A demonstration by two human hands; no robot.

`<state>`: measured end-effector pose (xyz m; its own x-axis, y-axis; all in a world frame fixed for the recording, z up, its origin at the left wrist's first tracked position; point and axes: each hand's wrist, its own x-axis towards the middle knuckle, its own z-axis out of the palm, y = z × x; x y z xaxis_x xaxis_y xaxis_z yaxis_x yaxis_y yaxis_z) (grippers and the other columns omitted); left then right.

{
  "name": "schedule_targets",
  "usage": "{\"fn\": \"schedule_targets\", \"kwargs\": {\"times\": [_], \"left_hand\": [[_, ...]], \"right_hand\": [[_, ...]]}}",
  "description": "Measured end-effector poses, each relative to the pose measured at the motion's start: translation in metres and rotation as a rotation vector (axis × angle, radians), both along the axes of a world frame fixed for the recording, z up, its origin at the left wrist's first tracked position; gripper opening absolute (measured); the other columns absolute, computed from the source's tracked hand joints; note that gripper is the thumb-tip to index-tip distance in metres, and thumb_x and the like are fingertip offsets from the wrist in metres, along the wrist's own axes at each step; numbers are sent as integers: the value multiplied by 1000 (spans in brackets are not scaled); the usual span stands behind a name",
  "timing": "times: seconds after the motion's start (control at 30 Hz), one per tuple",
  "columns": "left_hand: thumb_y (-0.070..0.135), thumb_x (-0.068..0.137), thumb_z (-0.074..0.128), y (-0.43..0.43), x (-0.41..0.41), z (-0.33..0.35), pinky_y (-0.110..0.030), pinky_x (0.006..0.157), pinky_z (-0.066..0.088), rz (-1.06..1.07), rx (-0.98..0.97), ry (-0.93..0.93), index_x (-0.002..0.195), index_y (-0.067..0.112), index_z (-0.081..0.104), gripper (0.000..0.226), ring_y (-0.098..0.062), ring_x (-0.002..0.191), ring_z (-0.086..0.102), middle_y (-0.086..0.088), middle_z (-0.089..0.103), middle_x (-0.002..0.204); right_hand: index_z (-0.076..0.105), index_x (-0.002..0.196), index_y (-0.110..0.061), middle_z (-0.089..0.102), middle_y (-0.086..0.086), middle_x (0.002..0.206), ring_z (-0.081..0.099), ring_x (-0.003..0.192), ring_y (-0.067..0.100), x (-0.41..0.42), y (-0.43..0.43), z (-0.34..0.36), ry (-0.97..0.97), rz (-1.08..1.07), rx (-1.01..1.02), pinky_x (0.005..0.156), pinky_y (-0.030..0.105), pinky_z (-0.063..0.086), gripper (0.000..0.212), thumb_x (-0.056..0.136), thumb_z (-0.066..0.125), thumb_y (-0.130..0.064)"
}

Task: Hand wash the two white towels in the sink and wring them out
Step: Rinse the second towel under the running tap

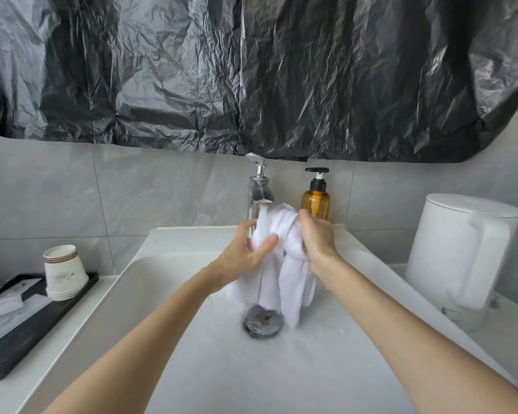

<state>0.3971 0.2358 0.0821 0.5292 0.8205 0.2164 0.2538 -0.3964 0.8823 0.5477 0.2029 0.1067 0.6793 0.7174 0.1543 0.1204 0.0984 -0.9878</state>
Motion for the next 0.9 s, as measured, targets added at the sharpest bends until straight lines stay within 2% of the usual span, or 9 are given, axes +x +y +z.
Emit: {"fn": "schedule_targets", "kwargs": {"times": [0.07, 0.13, 0.27, 0.43, 0.57, 0.63, 0.7, 0.77, 0.9], "left_hand": [[33, 82, 77, -1, -1, -6, -12, 75, 46, -63, 6, 85, 139, 24, 28, 75, 10, 91, 58, 13, 60, 107], [25, 76, 84, 2, -1, -11, -21, 80, 52, -100, -63, 82, 142, 27, 28, 86, -5, 100, 63, 6, 64, 116], [-7, 88, 54, -1, 2, -4, -17, 47, 43, -16, -166, -171, 136, 29, 44, 61, -11, 72, 59, -1, 62, 97], [-2, 88, 39, -10, 7, 12, -31, 58, 56, -11, -348, -421, 125, 50, 49, 64, -28, 106, 63, 1, 62, 119], [27, 88, 47, -6, 11, 10, -40, 81, 55, -88, -249, -410, 132, 44, 52, 47, -27, 114, 62, -2, 64, 126], [55, 85, 56, -7, 11, 7, -40, 97, 50, -9, -214, -416, 133, 43, 52, 50, -16, 117, 61, 7, 62, 128], [67, 83, 58, -9, 13, 4, -30, 91, 51, 81, -173, -431, 131, 38, 54, 56, -9, 109, 63, 8, 65, 123], [65, 87, 54, -10, 17, 4, -29, 81, 53, 160, -134, -396, 118, 37, 62, 43, -11, 101, 66, 6, 69, 111], [54, 76, 57, -14, 19, 9, -46, 86, 55, 299, -102, -400, 81, 35, 71, 24, -20, 90, 69, 1, 73, 89]], "right_hand": [[59, 82, -15, 58, 2, 79, 54, 70, 18, 8, -1, 2, 170, 16, 14, 58, 28, 40, 18, 91, 53, -30], [61, 85, -15, 60, 5, 82, 58, 75, 22, 15, 1, 0, 274, 33, 5, 67, 30, 45, 19, 89, 55, -32], [62, 82, -16, 64, 6, 83, 61, 80, 25, 23, 1, -3, 358, 34, -16, 73, 33, 47, 26, 85, 59, -42], [62, 94, -19, 59, 5, 93, 57, 87, 21, 13, -1, -6, 117, 96, -2, 74, 32, 42, 28, 85, 49, -42], [63, 123, -32, 55, -15, 108, 49, 106, 7, -6, -4, -6, -171, 207, 92, 95, 28, 39, 33, 98, 43, -27], [67, 90, -26, 56, -8, 83, 51, 90, 14, -12, -7, -8, -248, 198, 57, 77, 27, 38, 23, 98, 45, -25], [52, 64, -20, 50, -5, 64, 50, 76, 19, -20, -9, -9, -341, 157, 1, 65, 29, 36, 33, 96, 47, -28], [48, 59, -21, 49, -7, 60, 50, 70, 19, -27, -12, -10, -437, 94, -28, 61, 30, 36, 38, 94, 47, -33], [53, 72, -21, 57, -1, 71, 53, 73, 23, -37, -12, -15, -552, 49, 10, 60, 33, 35, 30, 92, 40, -39]]}}
